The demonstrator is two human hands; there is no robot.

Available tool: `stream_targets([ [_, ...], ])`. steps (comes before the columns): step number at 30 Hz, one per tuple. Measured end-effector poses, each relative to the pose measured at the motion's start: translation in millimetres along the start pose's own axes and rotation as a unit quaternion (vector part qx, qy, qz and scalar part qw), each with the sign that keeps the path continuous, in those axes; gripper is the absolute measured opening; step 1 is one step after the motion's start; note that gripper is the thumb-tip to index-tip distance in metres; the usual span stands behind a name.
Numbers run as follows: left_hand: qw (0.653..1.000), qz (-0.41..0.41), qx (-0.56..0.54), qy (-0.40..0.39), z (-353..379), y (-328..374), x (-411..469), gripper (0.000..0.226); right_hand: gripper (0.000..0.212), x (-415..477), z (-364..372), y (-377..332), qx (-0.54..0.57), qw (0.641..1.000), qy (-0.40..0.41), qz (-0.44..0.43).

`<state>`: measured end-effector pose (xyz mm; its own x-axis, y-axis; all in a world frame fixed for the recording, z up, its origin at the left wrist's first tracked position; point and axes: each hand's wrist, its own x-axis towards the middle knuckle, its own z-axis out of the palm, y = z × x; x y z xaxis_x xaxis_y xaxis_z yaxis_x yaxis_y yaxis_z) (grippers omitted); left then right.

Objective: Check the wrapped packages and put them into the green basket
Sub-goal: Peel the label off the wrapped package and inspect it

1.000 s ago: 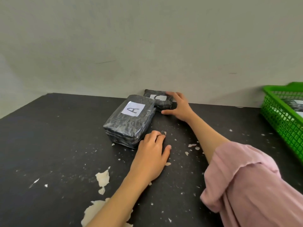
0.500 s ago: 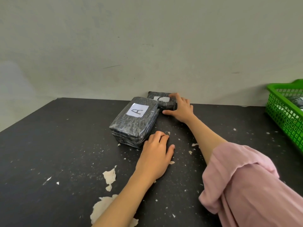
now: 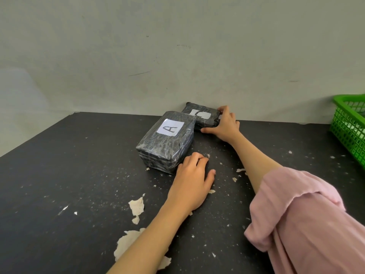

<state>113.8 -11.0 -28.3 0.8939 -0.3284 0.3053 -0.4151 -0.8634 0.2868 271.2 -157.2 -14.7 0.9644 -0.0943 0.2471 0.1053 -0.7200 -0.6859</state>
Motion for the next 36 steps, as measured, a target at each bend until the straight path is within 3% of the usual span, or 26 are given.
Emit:
stream_targets([
  [6,1.000,-0.006,0.004,-0.011,-3.2,1.1,0.9,0.046,0.089,-57.8,-43.6,18.5,0.134,0.989,0.044,0.047],
  [12,1.000,-0.010,-0.008,-0.027,-7.5,4.6,-0.7,0.043,0.086,-156.5,-92.0,23.4,0.155,0.985,0.065,0.040],
  [15,0.989,-0.053,-0.138,-0.019,-17.3,10.8,-6.5,0.039,0.085,-196.6,-105.8,20.7,0.154,0.987,0.050,0.025],
  [19,0.920,-0.157,-0.358,-0.004,-28.0,27.1,-19.1,0.053,0.082,-228.2,-108.5,13.9,0.135,0.991,0.022,-0.002],
  [24,0.892,-0.152,-0.426,-0.001,-17.1,45.9,-38.4,0.054,0.088,-243.6,-97.8,2.9,0.092,0.995,0.025,-0.039],
  [28,0.891,-0.135,-0.433,0.022,-16.6,42.5,-50.6,0.056,0.092,-254.9,-92.4,-3.4,0.107,0.993,0.029,-0.030],
  [36,0.866,-0.056,-0.495,-0.029,-26.5,38.5,-67.9,0.086,0.048,-253.1,-91.1,-26.5,0.114,0.985,0.126,-0.016],
])
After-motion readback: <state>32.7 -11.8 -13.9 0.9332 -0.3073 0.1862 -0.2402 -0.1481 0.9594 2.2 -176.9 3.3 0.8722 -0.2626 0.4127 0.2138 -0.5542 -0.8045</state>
